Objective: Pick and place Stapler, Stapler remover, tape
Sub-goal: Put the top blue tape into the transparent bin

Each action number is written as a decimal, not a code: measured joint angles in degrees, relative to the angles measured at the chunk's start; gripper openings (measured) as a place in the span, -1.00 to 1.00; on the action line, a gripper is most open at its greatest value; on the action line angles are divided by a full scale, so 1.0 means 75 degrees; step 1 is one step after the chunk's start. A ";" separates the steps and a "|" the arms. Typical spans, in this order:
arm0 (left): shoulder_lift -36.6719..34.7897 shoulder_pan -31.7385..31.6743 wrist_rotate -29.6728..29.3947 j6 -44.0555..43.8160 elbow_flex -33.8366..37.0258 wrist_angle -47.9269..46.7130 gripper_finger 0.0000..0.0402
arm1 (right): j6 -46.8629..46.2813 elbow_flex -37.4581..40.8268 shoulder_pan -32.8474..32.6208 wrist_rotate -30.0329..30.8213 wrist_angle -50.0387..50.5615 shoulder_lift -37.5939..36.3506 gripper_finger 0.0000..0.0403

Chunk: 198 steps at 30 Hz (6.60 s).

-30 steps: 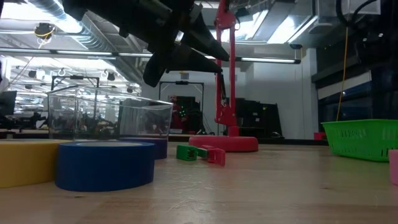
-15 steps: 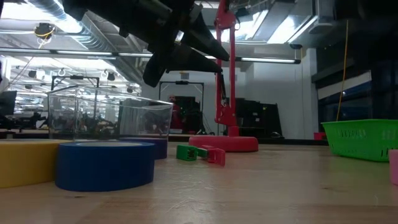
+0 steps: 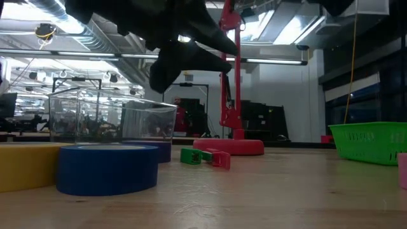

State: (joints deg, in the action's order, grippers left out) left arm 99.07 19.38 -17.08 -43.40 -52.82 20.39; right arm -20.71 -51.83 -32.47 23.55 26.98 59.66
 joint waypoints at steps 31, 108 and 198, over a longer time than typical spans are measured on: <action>-0.2486 0.0735 0.2008 -0.1321 0.0006 -0.6513 -0.72 | 0.0420 0.0448 0.0761 -0.0915 -0.0698 0.1051 0.31; -0.2460 0.0274 0.0291 -0.0340 0.0003 -0.6112 -0.73 | 0.2454 0.5855 0.2303 -0.3190 -0.3954 -0.6014 -0.01; -0.0199 0.0081 0.1249 0.5012 0.0134 -0.4523 -0.29 | 0.2824 0.6840 0.3862 -0.3485 -0.3780 -0.7714 -0.01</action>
State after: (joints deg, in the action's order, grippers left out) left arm 97.57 19.98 -7.71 -5.81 -51.81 -13.53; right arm 0.47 -0.54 -3.51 -2.59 -1.37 1.80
